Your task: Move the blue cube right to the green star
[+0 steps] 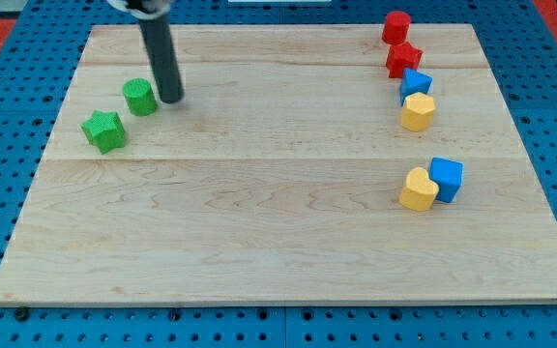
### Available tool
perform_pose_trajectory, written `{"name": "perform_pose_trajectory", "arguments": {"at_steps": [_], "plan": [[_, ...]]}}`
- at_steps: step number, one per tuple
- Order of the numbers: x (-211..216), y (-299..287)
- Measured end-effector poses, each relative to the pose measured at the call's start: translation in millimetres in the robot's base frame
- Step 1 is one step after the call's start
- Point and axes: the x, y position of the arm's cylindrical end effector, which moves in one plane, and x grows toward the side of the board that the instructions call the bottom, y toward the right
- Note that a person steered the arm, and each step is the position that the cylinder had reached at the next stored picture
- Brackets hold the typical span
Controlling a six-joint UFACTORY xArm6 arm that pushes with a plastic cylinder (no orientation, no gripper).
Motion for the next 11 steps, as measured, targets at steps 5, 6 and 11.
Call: {"name": "perform_pose_trajectory", "arguments": {"at_steps": [5, 6, 11], "plan": [[78.7, 386.7], [124.3, 424.3], [72.6, 139.4]]}}
